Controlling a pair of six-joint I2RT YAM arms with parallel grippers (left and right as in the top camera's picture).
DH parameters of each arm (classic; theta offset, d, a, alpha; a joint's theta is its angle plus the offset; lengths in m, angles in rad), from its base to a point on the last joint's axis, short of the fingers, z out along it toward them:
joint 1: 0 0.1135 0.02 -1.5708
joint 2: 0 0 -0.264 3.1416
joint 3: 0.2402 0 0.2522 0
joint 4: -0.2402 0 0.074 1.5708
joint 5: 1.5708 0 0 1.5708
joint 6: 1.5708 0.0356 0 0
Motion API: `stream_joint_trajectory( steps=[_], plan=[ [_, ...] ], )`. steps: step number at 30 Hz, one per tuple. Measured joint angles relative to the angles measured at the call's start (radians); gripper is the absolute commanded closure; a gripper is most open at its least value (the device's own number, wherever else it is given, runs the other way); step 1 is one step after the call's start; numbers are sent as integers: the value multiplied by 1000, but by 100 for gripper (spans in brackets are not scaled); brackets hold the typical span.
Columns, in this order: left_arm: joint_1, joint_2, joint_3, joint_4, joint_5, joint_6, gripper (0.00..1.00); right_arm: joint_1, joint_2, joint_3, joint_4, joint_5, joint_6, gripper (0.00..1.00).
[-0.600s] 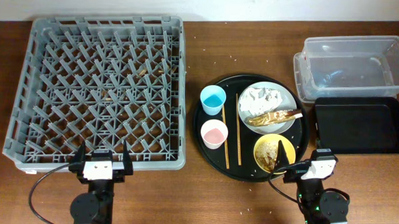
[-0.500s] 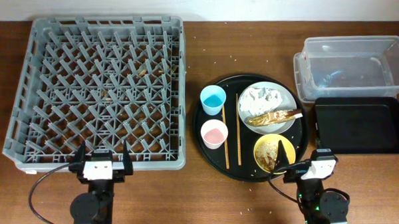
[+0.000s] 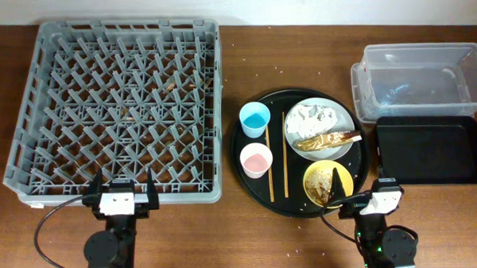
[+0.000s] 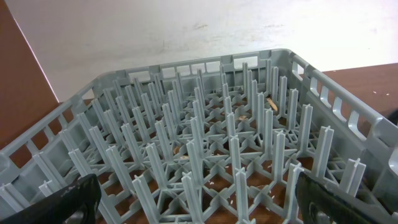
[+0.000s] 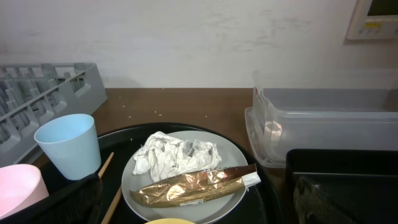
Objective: Sort waste into correct bins and load items into the dishwasher rack
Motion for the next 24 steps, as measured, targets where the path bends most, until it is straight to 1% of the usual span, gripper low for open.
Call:
stream_joint_trajectory(
  steps=[22, 24],
  plan=[
    [0, 0, 0, 0, 0, 0, 1, 0, 0, 0, 0, -4, -1, 2],
    [0, 0, 0, 0, 0, 0, 1, 0, 3, -2, 65, -5, 0, 1]
  ],
)
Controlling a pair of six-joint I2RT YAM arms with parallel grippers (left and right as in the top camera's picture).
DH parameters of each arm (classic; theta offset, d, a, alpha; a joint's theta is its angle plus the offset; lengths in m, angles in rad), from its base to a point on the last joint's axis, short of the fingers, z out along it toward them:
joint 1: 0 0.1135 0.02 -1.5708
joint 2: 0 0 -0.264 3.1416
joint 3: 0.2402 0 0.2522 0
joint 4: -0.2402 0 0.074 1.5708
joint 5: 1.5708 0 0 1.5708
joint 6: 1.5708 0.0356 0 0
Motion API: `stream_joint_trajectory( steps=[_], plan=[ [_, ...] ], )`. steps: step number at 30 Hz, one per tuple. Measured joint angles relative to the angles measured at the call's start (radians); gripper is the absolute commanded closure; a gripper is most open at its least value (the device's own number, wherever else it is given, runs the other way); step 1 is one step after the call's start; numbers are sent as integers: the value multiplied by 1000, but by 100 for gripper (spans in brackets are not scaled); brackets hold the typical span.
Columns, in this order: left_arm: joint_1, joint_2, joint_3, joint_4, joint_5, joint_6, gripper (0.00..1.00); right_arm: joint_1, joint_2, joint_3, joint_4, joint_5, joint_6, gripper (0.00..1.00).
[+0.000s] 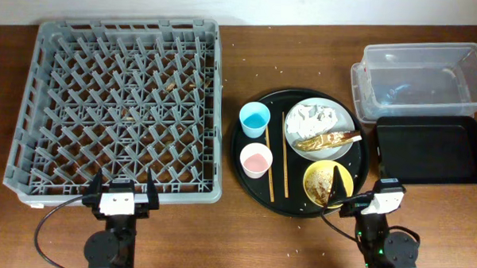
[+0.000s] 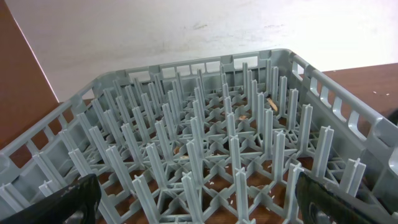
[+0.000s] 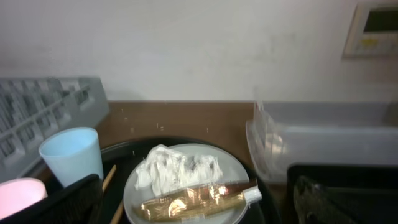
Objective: Sort waste into correct bins and load items into the dishwasher rack
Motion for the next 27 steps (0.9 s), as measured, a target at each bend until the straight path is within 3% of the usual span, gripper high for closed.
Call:
stream_joint_trajectory(
  steps=[5, 10, 12, 14, 19, 21, 27],
  plan=[
    [0, 0, 0, 0, 0, 0, 1, 0, 3, 24, 37, -46, -27, 1],
    [0, 2, 0, 1, 3, 0, 1, 0, 248, 354, -122, -55, -125, 1],
    [0, -1, 0, 0, 3, 1, 1, 0, 523, 587, -135, -117, -132, 2],
    [0, -2, 0, 0, 3, 1, 1, 0, 802, 866, -261, -209, -130, 2],
    [0, -3, 0, 0, 3, 3, 1, 0, 1384, 1501, -864, -282, -131, 1],
    [0, -3, 0, 0, 3, 3, 1, 0, 1505, 1582, -933, -311, -131, 2],
    [0, -3, 0, 0, 3, 3, 1, 0, 1770, 1592, -967, -373, -123, 10]
  ],
)
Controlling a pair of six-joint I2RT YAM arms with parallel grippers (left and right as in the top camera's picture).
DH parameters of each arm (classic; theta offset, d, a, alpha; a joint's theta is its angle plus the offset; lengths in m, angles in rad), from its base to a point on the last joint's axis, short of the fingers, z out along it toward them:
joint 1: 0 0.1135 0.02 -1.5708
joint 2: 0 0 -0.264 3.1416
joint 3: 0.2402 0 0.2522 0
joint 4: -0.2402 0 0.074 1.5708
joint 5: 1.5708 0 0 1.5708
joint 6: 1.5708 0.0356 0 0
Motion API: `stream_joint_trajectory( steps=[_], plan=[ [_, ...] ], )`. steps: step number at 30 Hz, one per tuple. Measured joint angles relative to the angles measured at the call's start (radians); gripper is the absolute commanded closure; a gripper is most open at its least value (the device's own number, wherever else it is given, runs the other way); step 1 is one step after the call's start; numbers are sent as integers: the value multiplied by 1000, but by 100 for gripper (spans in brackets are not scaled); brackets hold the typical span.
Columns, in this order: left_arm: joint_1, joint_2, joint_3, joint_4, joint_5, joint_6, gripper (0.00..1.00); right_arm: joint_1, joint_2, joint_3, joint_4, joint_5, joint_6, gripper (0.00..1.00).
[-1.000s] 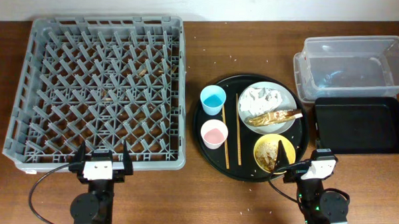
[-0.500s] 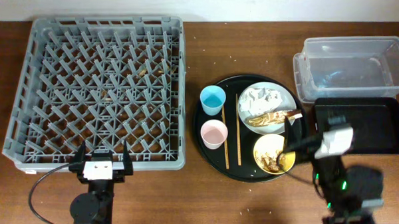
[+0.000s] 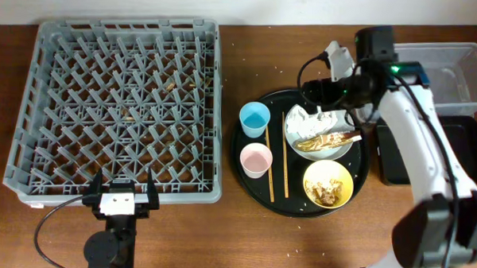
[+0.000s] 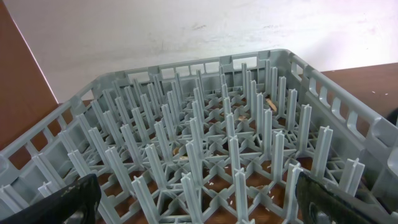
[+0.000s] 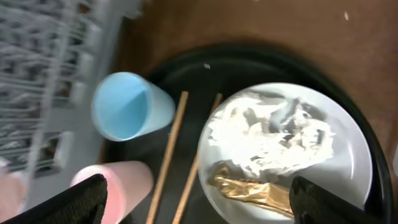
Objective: Sort waste into correct bins and load items into the dishwasher rack
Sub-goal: 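Grasp the crumpled tissue with the right gripper, drop it in the clear bin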
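Observation:
A grey dishwasher rack (image 3: 120, 106) fills the table's left, and my left gripper (image 3: 123, 195) rests open at its front edge; in the left wrist view the rack's pegs (image 4: 199, 143) stand between the spread fingers. A round black tray (image 3: 365, 166) holds a blue cup (image 3: 255, 119), a pink cup (image 3: 256, 160), two chopsticks (image 3: 285, 155), a yellow bowl (image 3: 328, 183) with food scraps, and a white plate (image 3: 302, 144) with a crumpled napkin (image 5: 273, 134) and gold wrapper (image 5: 249, 190). My right gripper (image 3: 323, 93) hangs open above the plate's far side, holding nothing.
A clear plastic bin (image 3: 439, 73) stands at the back right, and a black rectangular tray (image 3: 461, 150) lies in front of it, partly under my right arm. Crumbs lie scattered in the rack and on the table.
My right arm has left the table's front edge beside the yellow bowl and now reaches over the back of the tray, looking down on the plate. The left arm has not moved.
Both grippers rested open at the front edge, the left before the rack, the right before the tray. Then the right wrist view had shifted slightly. Now the right gripper is above the white plate, still open.

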Motion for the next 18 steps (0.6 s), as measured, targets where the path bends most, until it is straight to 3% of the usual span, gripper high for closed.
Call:
stream_joint_trajectory(
  steps=[5, 7, 16, 17, 18],
  plan=[
    [0, 0, 0, 0, 0, 0, 1, 47, 192, 0, 56, 268, 117, 5],
    [0, 0, 0, 0, 0, 0, 1, 50, 235, 0, 92, 297, 131, 0],
    [0, 0, 0, 0, 0, 0, 1, 55, 379, 2, 116, 328, 134, 1],
    [0, 0, 0, 0, 0, 0, 1, 57, 382, 5, 112, 332, 134, 13],
    [0, 0, 0, 0, 0, 0, 1, 59, 383, 6, 109, 336, 134, 50]
  ],
)
